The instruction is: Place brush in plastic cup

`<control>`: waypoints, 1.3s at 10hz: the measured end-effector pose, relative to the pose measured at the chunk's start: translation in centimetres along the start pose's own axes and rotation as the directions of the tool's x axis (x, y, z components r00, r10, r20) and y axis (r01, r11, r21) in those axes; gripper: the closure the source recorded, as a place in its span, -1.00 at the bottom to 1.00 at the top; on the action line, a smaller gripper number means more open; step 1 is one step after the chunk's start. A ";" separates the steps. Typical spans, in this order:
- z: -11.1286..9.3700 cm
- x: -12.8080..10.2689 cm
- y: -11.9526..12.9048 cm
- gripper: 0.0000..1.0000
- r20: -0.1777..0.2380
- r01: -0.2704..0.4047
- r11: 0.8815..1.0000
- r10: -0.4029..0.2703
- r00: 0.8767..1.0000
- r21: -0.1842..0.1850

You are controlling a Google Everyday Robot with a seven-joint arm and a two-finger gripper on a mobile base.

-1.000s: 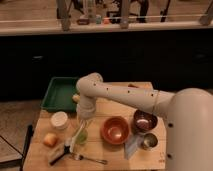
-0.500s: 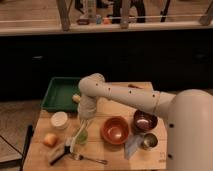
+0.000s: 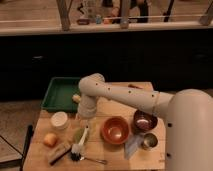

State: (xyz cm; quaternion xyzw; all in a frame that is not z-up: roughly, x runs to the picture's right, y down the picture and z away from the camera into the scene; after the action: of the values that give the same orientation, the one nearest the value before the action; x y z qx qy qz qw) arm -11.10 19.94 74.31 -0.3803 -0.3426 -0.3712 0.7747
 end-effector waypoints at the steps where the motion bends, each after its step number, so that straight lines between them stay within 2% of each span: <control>1: 0.0 0.0 -0.1 -0.60 0.002 0.002 1.000 -0.002 1.000 0.000; 7: -0.2 0.0 -0.4 -0.60 -0.003 0.006 1.000 -0.006 1.000 -0.004; 13: -0.8 0.0 -0.7 -0.60 -0.029 0.013 1.000 -0.013 0.999 -0.013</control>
State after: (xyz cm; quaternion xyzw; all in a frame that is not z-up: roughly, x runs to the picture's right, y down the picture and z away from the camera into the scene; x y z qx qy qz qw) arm -11.46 18.98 74.21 -0.3777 -0.3313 -0.3838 0.7748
